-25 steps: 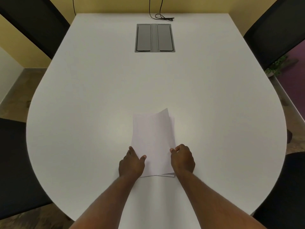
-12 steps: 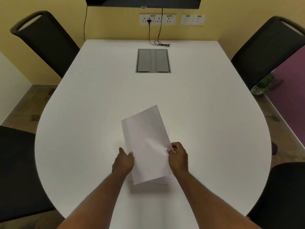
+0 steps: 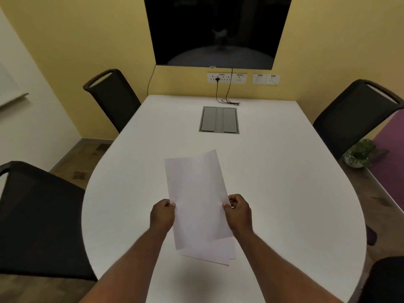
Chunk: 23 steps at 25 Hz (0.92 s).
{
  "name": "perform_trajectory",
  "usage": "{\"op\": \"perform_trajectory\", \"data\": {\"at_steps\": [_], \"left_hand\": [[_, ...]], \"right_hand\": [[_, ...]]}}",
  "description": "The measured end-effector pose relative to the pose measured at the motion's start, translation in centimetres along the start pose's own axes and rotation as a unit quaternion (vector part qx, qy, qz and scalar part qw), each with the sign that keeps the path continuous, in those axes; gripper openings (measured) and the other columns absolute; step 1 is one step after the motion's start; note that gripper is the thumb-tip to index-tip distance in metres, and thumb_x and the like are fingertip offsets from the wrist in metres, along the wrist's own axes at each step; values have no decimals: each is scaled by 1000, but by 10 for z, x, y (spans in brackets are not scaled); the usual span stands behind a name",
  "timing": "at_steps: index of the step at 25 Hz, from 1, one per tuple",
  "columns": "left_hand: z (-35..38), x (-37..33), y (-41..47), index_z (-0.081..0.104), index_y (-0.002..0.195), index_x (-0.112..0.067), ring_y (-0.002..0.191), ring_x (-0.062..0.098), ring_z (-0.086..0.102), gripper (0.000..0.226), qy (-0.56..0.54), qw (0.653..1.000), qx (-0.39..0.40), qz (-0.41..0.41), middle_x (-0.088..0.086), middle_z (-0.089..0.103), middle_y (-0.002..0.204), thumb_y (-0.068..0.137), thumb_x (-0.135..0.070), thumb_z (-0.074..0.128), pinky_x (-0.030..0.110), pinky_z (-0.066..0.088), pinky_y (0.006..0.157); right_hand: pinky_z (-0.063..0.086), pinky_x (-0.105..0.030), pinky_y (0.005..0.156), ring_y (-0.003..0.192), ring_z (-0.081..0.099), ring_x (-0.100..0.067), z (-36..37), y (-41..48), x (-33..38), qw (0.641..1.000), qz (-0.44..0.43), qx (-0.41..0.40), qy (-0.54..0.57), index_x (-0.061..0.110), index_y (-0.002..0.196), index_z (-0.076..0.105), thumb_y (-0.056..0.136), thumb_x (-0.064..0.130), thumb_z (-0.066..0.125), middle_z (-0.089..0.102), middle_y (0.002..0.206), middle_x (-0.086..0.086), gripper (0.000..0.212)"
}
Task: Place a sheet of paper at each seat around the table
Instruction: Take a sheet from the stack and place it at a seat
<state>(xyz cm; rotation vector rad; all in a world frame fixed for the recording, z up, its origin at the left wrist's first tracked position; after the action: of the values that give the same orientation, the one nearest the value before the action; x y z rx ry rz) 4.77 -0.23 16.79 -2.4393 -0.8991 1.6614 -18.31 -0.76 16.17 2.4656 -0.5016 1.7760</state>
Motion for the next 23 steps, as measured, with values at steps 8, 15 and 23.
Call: {"op": "perform_trajectory", "data": {"at_steps": [8,15,23], "left_hand": [[-91,-25,-9,75,92,-3,94,35,68,21,-46,998,-27,37,15,75,97,96,-11,56,41,54,86],[-206,-46,13,75,84,-11,73,19,63,22,-81,994,-10,78,7,73,86,97,-11,57,25,49,64],[-341,-55,55,74,90,-14,80,18,65,17,-93,988,0,124,5,74,92,98,-15,58,28,49,68]], "right_hand": [[43,-24,59,70,63,-10,40,-20,68,998,-60,18,-29,23,72,63,88,27,69,68,71,9,17],[46,-29,62,72,64,-18,108,-46,121,996,-91,26,3,20,72,65,87,21,71,70,73,4,16],[46,-26,65,77,66,-14,209,-91,189,990,-132,-4,46,21,81,68,85,12,70,71,80,6,10]]}}
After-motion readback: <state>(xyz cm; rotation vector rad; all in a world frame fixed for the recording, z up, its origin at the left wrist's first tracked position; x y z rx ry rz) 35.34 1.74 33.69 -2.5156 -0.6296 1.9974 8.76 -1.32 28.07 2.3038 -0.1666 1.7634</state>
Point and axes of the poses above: each hand's wrist, its own y-axis towards the middle knuckle, its own z-axis out of the palm, x = y × z, the point moved 1 cm from there along y, towards the middle knuckle
